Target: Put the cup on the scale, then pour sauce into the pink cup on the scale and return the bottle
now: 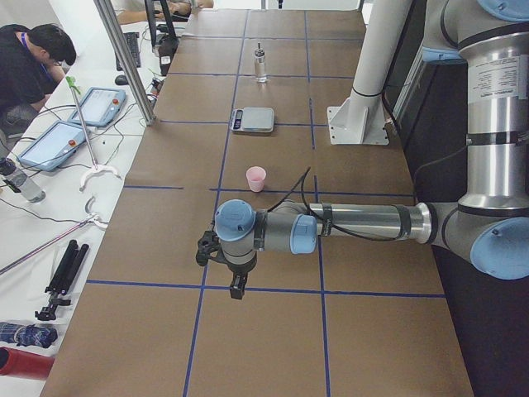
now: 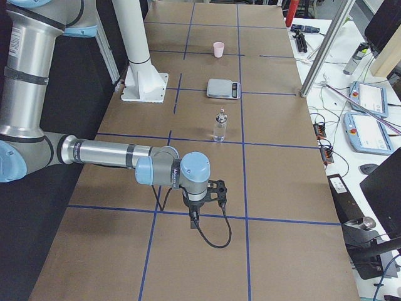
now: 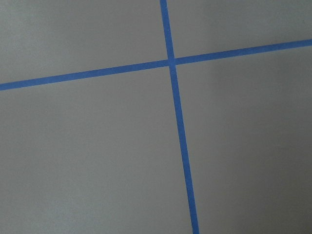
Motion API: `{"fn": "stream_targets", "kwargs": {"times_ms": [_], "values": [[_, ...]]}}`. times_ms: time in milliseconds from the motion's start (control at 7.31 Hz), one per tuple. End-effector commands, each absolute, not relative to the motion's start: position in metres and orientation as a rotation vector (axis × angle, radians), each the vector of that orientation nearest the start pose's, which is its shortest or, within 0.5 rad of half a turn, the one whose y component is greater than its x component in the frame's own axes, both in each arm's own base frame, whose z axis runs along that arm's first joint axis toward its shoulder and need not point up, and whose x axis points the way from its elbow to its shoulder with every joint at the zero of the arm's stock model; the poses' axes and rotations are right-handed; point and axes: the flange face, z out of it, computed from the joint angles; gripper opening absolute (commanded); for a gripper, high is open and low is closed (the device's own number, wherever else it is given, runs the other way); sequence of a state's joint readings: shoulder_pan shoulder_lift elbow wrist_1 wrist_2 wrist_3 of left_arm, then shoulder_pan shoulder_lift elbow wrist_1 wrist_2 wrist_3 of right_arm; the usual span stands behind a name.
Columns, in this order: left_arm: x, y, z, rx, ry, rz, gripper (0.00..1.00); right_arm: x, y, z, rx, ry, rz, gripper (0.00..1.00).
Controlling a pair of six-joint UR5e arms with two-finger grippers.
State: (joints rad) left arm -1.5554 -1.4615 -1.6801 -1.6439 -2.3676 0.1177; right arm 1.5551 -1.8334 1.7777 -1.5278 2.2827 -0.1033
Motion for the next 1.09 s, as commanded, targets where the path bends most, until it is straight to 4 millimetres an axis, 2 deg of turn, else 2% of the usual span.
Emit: {"fn": "stream_targets", "kwargs": {"times_ms": [0,274,410,547,821,957], "values": [[-0.055,-0.456,0.639,0.216,0.788,0.198,1.00,0.060,-0.406,0.648,0.069,-0.718,-0.128,1.00],[-0.055,-0.460,0.633,0.286,0.779,0.230,1.00,0.058,-0.447,0.610,0.154,-0.709,-0.159,1.00],[-0.055,-0.465,0.623,0.322,0.779,0.246,1.00,0.058,-0.455,0.594,0.188,-0.709,-0.172,1.00],[-0.055,-0.475,0.605,0.376,0.775,0.262,1.00,0.058,-0.473,0.573,0.262,-0.704,-0.181,1.00],[-0.055,-0.528,0.531,0.583,0.742,0.343,1.00,0.057,-0.489,0.549,0.253,-0.739,-0.002,1.00],[-0.054,-0.528,0.526,0.643,0.739,0.371,1.00,0.057,-0.488,0.540,0.303,-0.744,-0.039,1.00]]}}
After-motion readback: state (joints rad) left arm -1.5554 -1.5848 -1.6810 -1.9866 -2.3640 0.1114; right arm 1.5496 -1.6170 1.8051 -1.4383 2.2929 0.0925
